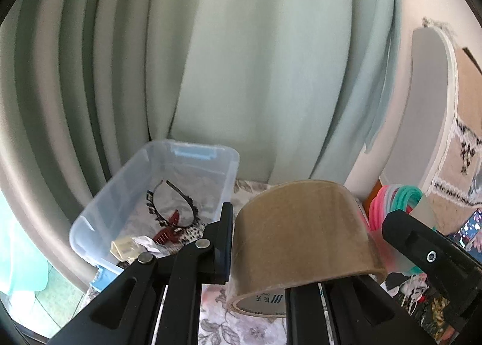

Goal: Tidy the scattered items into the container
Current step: 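Lift and carry the tape roll and hair tie bundle with both grippers over the box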

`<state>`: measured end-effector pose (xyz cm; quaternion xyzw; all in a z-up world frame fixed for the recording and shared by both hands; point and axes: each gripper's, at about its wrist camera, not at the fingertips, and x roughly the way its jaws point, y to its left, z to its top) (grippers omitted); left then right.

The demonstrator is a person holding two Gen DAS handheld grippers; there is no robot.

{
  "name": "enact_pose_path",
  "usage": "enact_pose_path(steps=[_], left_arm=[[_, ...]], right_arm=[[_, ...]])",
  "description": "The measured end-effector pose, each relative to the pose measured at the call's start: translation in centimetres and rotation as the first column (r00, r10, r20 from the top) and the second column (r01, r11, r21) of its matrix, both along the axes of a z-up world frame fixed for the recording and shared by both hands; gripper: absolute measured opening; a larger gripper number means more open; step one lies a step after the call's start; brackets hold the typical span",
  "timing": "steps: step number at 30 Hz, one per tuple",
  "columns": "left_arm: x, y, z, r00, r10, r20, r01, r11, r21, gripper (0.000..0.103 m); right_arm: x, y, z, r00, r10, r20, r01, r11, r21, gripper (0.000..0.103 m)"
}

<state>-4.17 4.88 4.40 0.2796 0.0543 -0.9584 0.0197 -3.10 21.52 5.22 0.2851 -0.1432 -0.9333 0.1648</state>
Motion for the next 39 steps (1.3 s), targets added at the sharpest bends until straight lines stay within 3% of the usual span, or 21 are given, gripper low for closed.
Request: enact_pose_path(steps=[12,28,39], left_arm=[[0.4,-5.3,1.6,0.995,0.085,-0.046,-0.084,0.996,0.035,0.013],[-1.5,-13.6,-1.9,0.975,0.215,0.049,-0.22,0.969,0.116,0.013],[-2.6,-16.9,-3.6,0.961,0.264,0.081,-0.273,0.954,0.128,0.013]], right_arm=[[-0.1,-4.8,2.3,0.996,0.071,-0.057,-0.069,0.997,0.035,0.071],[-2.3,-11.4,0.4,0.985,0.171,0.022,-0.172,0.978,0.114,0.071],[-4.0,-15.2,-1.5,0.97,0.232,0.076,-0.242,0.958,0.157,0.071]])
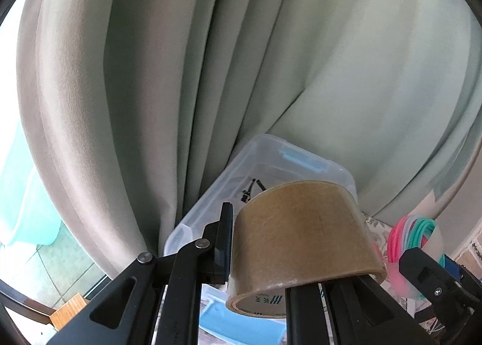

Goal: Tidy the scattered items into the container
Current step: 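Lift and carry the tape roll and hair tie bundle with both grippers over the box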

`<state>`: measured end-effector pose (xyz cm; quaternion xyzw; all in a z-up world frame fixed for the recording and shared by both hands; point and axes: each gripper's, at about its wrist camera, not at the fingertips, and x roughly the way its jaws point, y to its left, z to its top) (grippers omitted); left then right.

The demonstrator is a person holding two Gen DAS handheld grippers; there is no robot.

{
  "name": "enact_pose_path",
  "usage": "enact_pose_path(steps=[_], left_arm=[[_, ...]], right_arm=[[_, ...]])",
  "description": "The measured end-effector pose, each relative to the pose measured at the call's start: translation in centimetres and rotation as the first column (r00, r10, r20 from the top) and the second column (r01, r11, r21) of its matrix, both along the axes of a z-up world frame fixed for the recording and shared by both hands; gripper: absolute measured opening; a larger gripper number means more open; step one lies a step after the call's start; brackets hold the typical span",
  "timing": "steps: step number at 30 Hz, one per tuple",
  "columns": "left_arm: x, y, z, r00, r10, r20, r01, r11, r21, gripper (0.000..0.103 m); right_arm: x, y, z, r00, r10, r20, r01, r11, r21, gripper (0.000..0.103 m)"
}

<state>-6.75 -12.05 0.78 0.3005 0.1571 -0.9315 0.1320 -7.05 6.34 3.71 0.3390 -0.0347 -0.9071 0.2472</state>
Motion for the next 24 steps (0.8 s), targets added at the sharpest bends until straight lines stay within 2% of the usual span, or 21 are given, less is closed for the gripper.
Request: enact_pose_path(steps=[18,21,23,24], left_arm=[[-3.3,-1.8,-3.0,0.998,-0.004,0.07,0.004,1.0,0.001,0.015],[-3.7,-1.9,-3.2,0.997,-0.014,0.072,0.013,1.0,0.015,0.024],[-4.0,-1.8,-3.4,0.997,-0.019,0.079,0.018,1.0,0.015,0.036],[-4.2,-1.7,-3.6,0.996,-0.017,0.088,0.016,1.0,0.008,0.037]], right_arm=[[-3.6,-3.2,-3.5,0.995,0.046,0.092,-0.052,0.997,0.06,0.072],[-3.9,-3.8,-4.1,0.993,0.052,0.102,-0.061,0.995,0.081,0.072],[-4.1,-4.1,-4.5,0.992,0.056,0.113,-0.066,0.994,0.089,0.072],[-4.2,-4.2,-4.6,0.992,0.056,0.117,-0.067,0.993,0.093,0.072]])
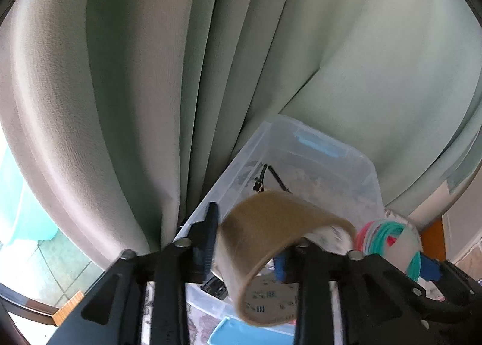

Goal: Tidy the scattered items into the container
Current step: 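Lift and carry the tape roll and hair tie bundle with both grippers over the box, then open both grippers to drop the tape roll and hair tie bundle into the box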

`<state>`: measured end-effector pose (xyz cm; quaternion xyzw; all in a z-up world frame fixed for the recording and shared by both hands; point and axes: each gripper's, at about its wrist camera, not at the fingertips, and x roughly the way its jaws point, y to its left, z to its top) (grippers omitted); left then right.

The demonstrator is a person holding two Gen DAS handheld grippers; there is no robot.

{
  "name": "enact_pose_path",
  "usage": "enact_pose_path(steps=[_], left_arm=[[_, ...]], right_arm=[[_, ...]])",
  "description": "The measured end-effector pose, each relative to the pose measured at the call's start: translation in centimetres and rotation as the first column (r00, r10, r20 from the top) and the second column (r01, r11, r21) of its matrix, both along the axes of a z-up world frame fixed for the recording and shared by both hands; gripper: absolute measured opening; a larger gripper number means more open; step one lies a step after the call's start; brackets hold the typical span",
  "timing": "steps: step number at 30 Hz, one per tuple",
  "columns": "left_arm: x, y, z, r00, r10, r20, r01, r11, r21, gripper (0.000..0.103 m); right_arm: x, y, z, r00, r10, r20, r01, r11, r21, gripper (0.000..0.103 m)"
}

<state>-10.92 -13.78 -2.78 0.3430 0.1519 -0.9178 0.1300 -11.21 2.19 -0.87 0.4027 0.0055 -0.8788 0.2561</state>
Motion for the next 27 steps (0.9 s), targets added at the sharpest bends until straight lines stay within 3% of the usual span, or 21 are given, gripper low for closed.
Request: enact_pose_path(steps=[10,13,27], left_arm=[[-0.2,-0.5,-1.2,1.0,-0.002,0.031,0.001,0.999,0.039,0.057],[-0.2,-0.4,-1.1,1.0,-0.005,0.011,0.005,0.999,0.043,0.063],[0.0,-0.2,-0.5,1.0,-0.021,0.001,0.021,0.998,0.053,0.073]], right_arm=[[-0.4,-0.3,-0.5,1.0,0.002,0.012,-0.002,1.0,0.007,0.073],[-0.3,-0.2,-0.2,1.0,-0.003,-0.001,0.003,1.0,0.006,0.078],[0.1,0.2,0.4,1.0,-0.013,-0.011,0.013,1.0,0.011,0.081]])
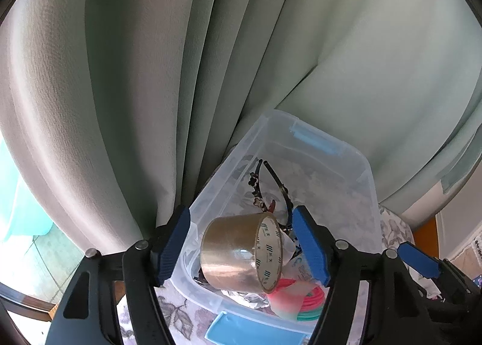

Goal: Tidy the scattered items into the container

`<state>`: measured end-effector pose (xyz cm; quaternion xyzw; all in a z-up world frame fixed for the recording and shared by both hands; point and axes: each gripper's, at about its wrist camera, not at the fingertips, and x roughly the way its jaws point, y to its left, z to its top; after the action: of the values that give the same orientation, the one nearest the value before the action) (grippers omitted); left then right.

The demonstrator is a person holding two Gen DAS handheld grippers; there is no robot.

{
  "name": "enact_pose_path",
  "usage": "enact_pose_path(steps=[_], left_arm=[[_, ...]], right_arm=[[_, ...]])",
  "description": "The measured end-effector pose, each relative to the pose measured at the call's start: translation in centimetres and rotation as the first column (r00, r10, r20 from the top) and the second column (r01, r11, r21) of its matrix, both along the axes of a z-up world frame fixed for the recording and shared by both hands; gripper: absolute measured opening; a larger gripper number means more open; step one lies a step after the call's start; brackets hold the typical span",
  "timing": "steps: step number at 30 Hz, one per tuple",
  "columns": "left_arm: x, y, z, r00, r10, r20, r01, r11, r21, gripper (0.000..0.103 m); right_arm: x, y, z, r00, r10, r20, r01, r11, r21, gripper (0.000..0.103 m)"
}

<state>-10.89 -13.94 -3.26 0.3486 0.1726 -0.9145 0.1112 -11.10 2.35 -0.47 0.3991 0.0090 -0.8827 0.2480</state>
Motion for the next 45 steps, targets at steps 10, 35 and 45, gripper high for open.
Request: enact_pose_path(steps=[10,35,45], left_arm=[[1.6,0.7,1.4,1.0,-0.023,-0.01,0.023,1.0,0.001,0.082],[5.0,6.2,5.6,0.979,-0.2,-0.033,0.197,0.977,-0.085,0.088],[5.3,7.8,5.8,0.969,-0.248,0.002,0.246,0.962,-0.122,0.088]], right_arm=[[1.2,1.9,0.7,0.999,-0.048,-0.012,0.047,0.999,-0.019,0.103],[5.0,9.5,2.6,0.983,-0.178,-0.045,0.177,0.984,-0.017,0.103],[5.5,12.3,2.9,0.958,-0.288,0.002,0.288,0.957,-0.025,0.103]])
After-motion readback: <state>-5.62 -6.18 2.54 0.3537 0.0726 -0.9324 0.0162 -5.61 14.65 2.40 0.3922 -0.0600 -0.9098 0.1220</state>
